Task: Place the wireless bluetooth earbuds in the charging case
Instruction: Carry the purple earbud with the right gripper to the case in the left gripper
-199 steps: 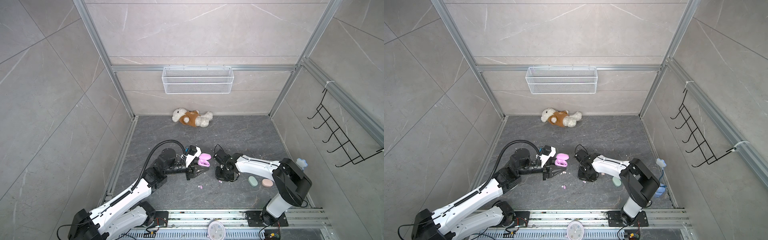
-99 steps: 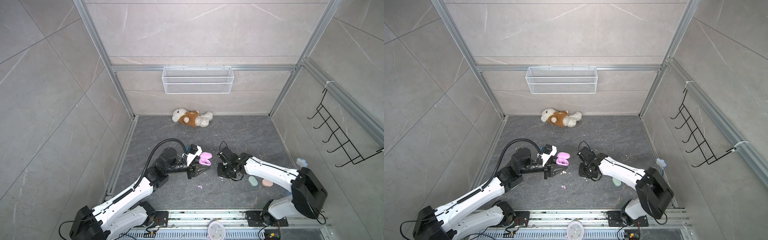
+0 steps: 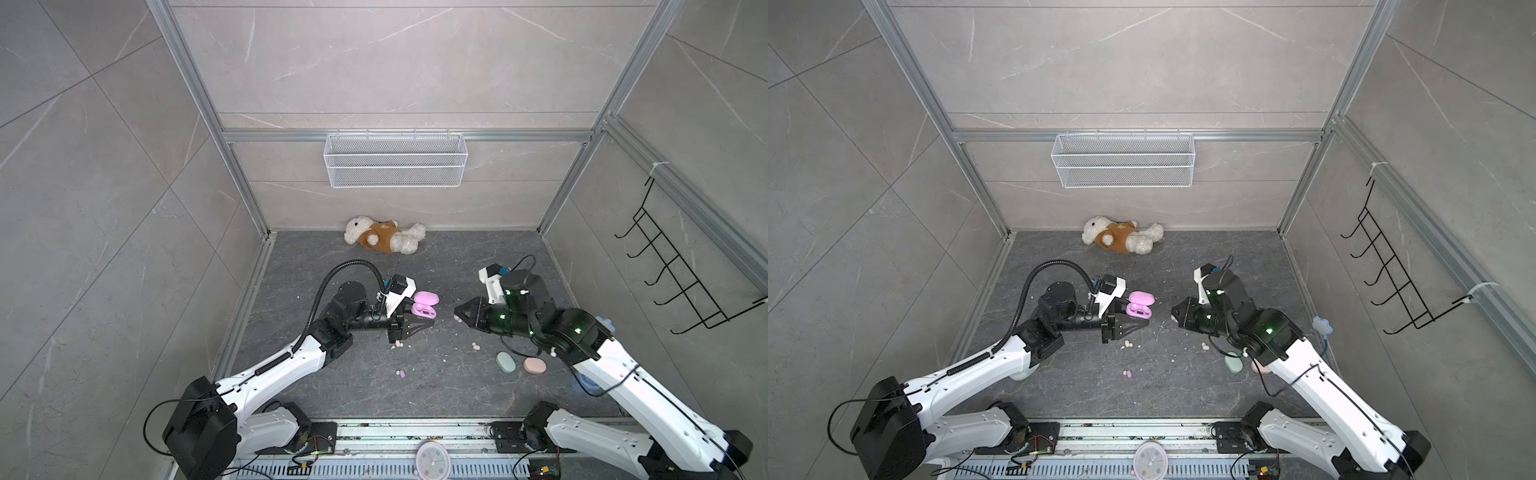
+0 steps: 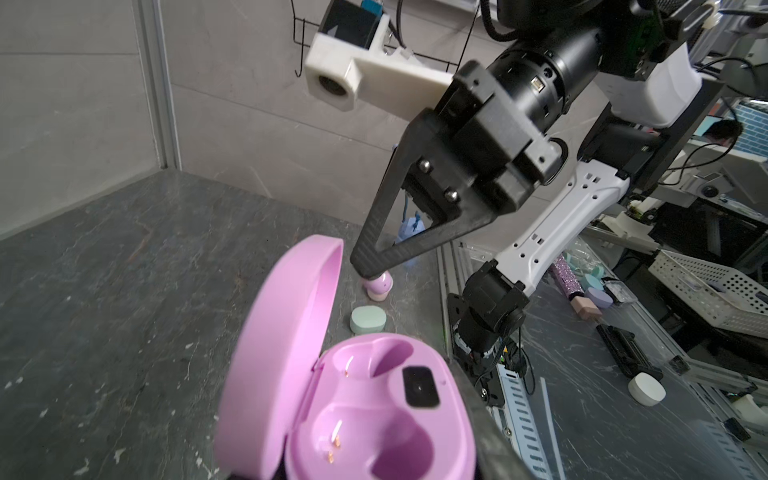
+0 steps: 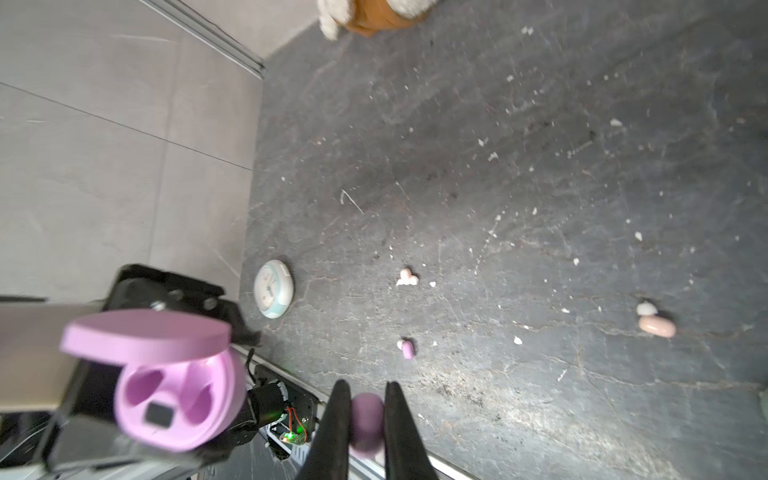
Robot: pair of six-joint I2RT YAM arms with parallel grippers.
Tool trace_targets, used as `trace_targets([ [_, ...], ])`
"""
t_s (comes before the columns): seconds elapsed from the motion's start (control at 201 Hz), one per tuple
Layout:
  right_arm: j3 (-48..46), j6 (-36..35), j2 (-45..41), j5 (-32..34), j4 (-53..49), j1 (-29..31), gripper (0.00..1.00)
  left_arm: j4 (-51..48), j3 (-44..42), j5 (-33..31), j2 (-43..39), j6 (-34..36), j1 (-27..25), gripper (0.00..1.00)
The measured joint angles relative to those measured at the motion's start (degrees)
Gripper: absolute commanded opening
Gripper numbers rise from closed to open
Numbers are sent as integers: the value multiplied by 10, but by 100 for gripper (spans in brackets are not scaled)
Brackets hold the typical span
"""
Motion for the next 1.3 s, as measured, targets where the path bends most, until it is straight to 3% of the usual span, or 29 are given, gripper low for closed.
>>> trace_targets([
  [0.274, 84, -50, -12, -79, -14, -7, 13, 80, 43, 52, 74, -22, 0, 30],
  [0.578, 101, -83, 3, -147, 0, -8, 12, 142, 69, 99, 112, -53, -3, 30],
  [1.299, 112, -94, 35, -162, 13, -7, 11, 146, 82, 128, 110, -54, -18, 30],
])
